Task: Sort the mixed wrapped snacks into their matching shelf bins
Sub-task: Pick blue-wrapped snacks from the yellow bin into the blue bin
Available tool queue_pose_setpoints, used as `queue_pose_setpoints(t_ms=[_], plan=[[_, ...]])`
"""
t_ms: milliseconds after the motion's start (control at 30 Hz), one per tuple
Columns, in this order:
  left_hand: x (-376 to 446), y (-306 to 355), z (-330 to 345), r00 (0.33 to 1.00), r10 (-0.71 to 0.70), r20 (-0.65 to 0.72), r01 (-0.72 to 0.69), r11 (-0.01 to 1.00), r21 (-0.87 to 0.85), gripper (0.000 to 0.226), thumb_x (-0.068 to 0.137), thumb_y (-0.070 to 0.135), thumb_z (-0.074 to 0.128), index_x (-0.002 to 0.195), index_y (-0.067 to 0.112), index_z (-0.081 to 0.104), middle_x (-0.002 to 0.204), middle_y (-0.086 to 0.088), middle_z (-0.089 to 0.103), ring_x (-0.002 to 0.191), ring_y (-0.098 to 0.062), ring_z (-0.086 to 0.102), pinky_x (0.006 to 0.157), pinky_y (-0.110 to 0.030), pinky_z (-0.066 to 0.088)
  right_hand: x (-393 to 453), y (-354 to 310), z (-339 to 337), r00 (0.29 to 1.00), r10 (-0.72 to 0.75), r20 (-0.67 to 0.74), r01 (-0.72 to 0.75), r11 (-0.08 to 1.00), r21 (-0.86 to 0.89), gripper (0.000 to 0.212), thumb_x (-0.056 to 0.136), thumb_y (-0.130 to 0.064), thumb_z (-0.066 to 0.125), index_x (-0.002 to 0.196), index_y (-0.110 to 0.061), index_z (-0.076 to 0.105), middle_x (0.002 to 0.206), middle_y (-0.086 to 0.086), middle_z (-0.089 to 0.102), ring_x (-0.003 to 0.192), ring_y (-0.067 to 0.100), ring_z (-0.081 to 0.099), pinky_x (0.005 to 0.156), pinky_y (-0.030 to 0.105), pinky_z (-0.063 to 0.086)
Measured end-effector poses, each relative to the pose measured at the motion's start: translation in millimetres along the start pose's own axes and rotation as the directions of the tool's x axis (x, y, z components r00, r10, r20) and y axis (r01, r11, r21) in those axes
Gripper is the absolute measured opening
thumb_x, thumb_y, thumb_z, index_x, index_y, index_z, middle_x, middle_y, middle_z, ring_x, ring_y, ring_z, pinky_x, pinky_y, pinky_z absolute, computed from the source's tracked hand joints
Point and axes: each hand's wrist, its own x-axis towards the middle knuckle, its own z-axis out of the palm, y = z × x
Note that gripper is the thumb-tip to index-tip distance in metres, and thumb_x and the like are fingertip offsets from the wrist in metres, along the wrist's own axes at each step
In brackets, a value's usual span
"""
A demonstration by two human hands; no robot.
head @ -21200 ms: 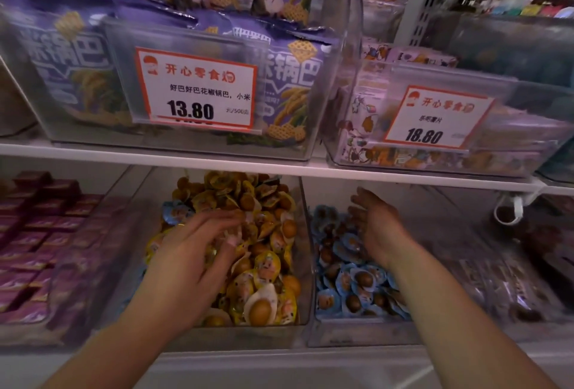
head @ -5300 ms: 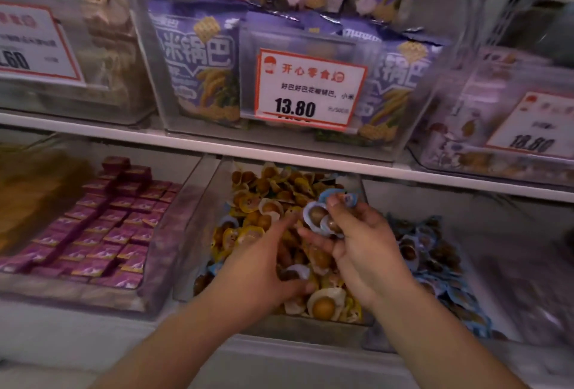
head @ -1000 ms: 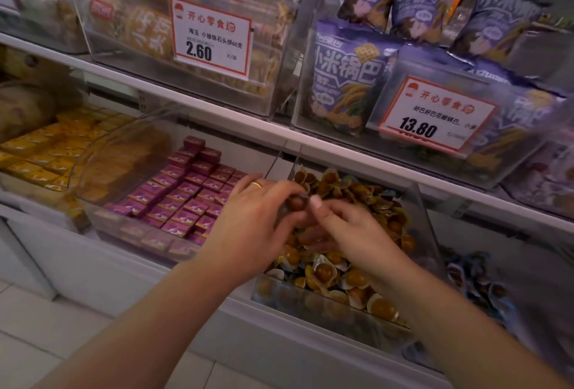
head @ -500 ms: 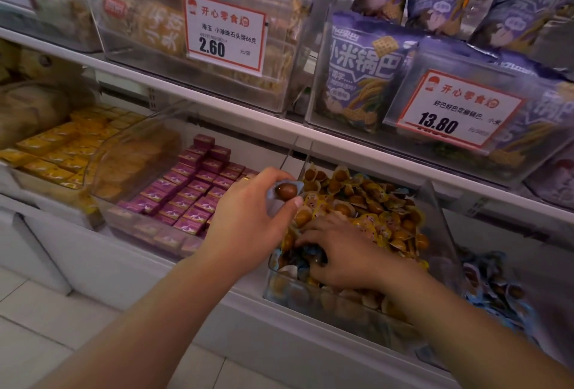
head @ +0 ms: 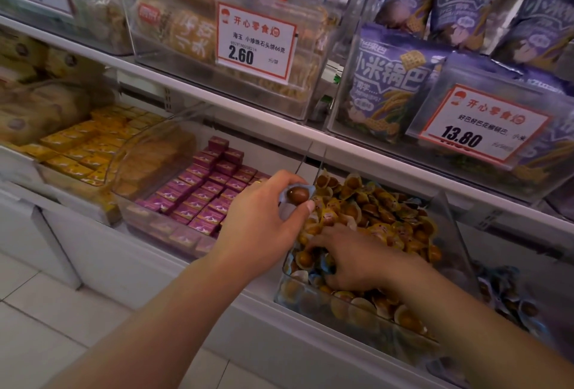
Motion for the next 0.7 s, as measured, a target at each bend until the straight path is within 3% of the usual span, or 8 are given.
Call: queue_pose_setpoints(t_ms=[100,267,400,467,600,700], plan=[[0.7,-0.7,0.3,1.000,0.000,0.005,0.000,1.000,-0.004,0.021,0.088,0.045,0.064,0.107,0.038,0.059,0.090,0.017,0.066,0.086,-0.001,0.060,0.068,-0.026,0.050,-1.4,3.7,-8.0,0.997,0.071,0.036,-0.071,0.997,0.012,0.042,0.069,-0.049,0.069,0.108,-0.036,0.060,0.105,-0.009,0.056,0.099,0.014,0.053,0.077,0.034,0.054],[2.4,-0.4,1.6,1.000,-0.005,0.016,0.005,1.000,0.000,0.020,0.088,0.043,0.066,0.106,0.040,0.058,0.089,0.020,0.065,0.086,0.002,0.060,0.067,-0.018,0.045,-0.8,-1.8,-18.2,0.975,0.079,0.206,-0.097,0.992,0.075,0.035,0.080,-0.054,0.066,0.109,-0.034,0.066,0.093,-0.010,0.065,0.083,0.010,0.062,0.071,0.032,0.058],[2.6,1.3,4.3,1.000,-0.011,0.019,0.011,1.000,0.003,0.022,0.088,0.040,0.068,0.108,0.035,0.061,0.090,0.018,0.066,0.086,0.001,0.060,0.068,-0.018,0.046,5.2,-14.2,-24.5,0.954,0.014,0.299,-0.079,0.975,0.208,0.026,0.084,-0.056,0.057,0.092,-0.034,0.068,0.082,-0.012,0.063,0.075,0.007,0.059,0.061,0.024,0.046],[1.3,2.9,6.2,0.999,0.000,0.032,0.000,1.000,0.013,0.023,0.089,0.039,0.069,0.109,0.033,0.061,0.090,0.018,0.065,0.085,0.001,0.060,0.067,-0.016,0.043,3.7,-16.4,-21.6,0.949,-0.019,0.316,-0.061,0.969,0.241,0.035,0.083,-0.058,0.054,0.091,-0.028,0.069,0.090,-0.006,0.065,0.082,0.011,0.061,0.068,0.030,0.052],[1.1,4.3,8.9,0.999,0.005,0.043,-0.006,1.000,0.028,0.023,0.088,0.040,0.069,0.109,0.033,0.061,0.090,0.019,0.065,0.085,0.001,0.060,0.068,-0.017,0.044,-3.0,-9.2,-21.2,0.924,-0.027,0.381,-0.095,0.950,0.297,0.056,0.082,-0.064,0.055,0.132,-0.038,0.057,0.133,-0.011,0.055,0.119,0.012,0.052,0.100,0.034,0.047],[1.4,3.2,9.6,0.999,-0.011,0.045,0.010,1.000,0.018,0.023,0.088,0.040,0.070,0.108,0.035,0.061,0.090,0.019,0.066,0.085,0.002,0.060,0.068,-0.018,0.047,3.6,-6.1,-29.5,0.900,-0.058,0.432,-0.084,0.950,0.302,0.059,0.081,-0.066,0.058,0.135,-0.043,0.054,0.138,-0.014,0.051,0.124,0.012,0.047,0.106,0.036,0.041]])
